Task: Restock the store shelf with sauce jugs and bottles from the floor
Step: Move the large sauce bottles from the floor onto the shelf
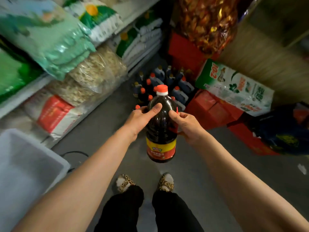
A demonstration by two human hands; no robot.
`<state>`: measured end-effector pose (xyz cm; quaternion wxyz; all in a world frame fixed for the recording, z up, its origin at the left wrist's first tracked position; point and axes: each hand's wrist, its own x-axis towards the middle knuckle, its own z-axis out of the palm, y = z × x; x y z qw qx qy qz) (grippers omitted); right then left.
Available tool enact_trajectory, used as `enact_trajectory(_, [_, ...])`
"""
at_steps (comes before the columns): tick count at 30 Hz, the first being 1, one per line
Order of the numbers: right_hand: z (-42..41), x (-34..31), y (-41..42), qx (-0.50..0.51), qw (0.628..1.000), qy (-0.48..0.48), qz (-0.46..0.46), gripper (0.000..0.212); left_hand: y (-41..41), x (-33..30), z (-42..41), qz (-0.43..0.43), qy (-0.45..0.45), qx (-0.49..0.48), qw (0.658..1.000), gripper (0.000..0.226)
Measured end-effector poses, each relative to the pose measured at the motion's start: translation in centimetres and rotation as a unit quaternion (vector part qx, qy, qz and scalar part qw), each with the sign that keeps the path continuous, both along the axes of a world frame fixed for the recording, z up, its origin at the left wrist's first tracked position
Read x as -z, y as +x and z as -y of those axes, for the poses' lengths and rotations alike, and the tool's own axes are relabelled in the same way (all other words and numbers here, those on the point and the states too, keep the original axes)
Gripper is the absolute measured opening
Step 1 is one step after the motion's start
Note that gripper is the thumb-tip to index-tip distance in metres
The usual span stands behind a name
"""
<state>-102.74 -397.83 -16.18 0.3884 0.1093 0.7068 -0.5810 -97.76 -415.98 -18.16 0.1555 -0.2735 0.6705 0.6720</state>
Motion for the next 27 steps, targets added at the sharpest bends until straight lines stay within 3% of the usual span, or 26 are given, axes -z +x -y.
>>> enact_trajectory(3, [5.8, -6.9, -0.5, -0.036, 0.998, -0.032, -0.04, 0.041, 0.7, -6.7, 5.4, -0.044, -0.043, -0.037, 0.997, 0.091])
enact_trajectory(5, [9.7, -11.1, -0.9, -0.067, 0.993, -0.061, -0.077, 0.024, 1.3, -11.4, 8.9, -0.084, -0.076, -0.065, 0.991, 0.085])
enact_trajectory(8, [15.4, -17.3, -1.3, -0.112, 0.979, -0.109, -0.131, 0.021, 2.3, -17.9, 14.2, -0.134, -0.12, -0.101, 0.978, 0.069])
enact_trajectory(11, [20.1, -22.6, -2.5, -0.152, 0.963, -0.145, -0.17, 0.019, 2.0, -23.0, 18.9, -0.194, -0.153, -0.118, 0.962, 0.093])
enact_trajectory(13, [23.4, -26.1, -3.5, -0.166, 0.955, -0.148, -0.194, 0.024, 1.9, -26.7, 22.0, -0.235, -0.188, -0.109, 0.947, 0.092])
enact_trajectory(15, [26.8, -29.4, -4.5, -0.177, 0.948, -0.156, -0.212, 0.053, 1.7, -30.4, 24.9, -0.272, -0.215, -0.107, 0.932, 0.07])
enact_trajectory(18, [31.8, -33.2, -6.5, -0.21, 0.932, -0.187, -0.231, 0.086, 1.1, -34.6, 28.8, -0.291, -0.267, -0.149, 0.907, 0.076])
enact_trajectory(22, [38.2, -36.4, -9.3, -0.266, 0.901, -0.232, -0.25, 0.082, 0.0, -38.2, 33.4, -0.306, -0.316, -0.21, 0.873, 0.092])
enact_trajectory(27, [45.6, -38.9, -12.8, -0.338, 0.867, -0.265, -0.252, 0.065, -1.6, -41.3, 38.8, -0.286, -0.34, -0.259, 0.858, 0.098])
